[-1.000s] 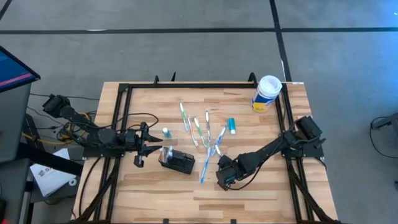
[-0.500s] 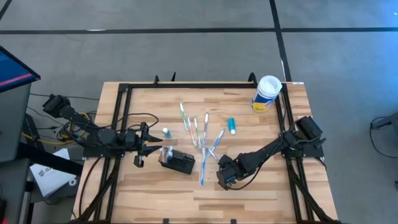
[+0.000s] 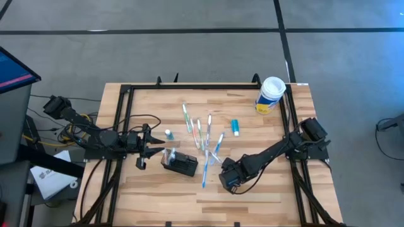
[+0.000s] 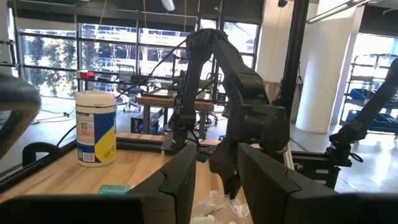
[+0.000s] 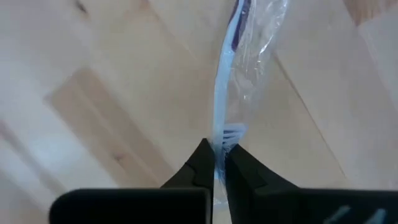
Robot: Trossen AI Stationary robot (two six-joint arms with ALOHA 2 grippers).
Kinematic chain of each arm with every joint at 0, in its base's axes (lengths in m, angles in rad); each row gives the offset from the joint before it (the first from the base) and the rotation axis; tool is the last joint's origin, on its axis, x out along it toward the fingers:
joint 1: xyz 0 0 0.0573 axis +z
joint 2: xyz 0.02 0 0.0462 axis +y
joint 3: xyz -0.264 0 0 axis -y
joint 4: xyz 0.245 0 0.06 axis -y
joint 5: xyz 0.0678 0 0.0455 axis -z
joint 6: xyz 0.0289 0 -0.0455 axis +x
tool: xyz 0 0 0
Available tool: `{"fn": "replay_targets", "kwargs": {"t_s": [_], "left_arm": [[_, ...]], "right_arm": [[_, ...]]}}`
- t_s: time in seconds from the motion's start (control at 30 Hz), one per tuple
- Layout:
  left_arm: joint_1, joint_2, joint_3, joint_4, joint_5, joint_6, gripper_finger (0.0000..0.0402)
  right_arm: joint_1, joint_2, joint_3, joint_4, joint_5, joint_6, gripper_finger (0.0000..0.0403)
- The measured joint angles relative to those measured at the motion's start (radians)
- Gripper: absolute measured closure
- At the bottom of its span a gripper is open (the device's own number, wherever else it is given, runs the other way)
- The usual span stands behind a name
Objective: Pick & Place toothbrushing station
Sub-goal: Put the bottom purple toothbrush into the wire organizer
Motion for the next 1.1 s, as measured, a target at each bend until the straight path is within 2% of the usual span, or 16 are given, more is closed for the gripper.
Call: {"fn": "replay_targets", "kwargs": {"t_s": [0.27,0.5,0.83,0.97,1.1], "left_arm": [[0.000,0.001,0.006,0.018,0.000,0.036,0.0289],[0.000,0.054,0.078,0.020,-0.009,0.191,0.0289],[0.000,0.291,0.247,0.012,-0.113,0.426,0.0289],[-0.005,0.387,0.316,0.012,-0.158,0.521,0.0289],[-0.027,0.472,0.384,0.011,-0.248,0.632,0.0289]], "right_arm": [[-0.017,0.000,0.093,-0.127,0.020,-0.055,0.0398],[-0.037,-0.001,0.203,-0.258,0.036,-0.121,0.0398],[-0.068,-0.002,0.373,-0.423,0.111,-0.199,0.0398],[-0.076,-0.002,0.427,-0.440,0.114,-0.245,0.0397],[-0.086,-0.002,0.481,-0.439,0.119,-0.296,0.0398]]}}
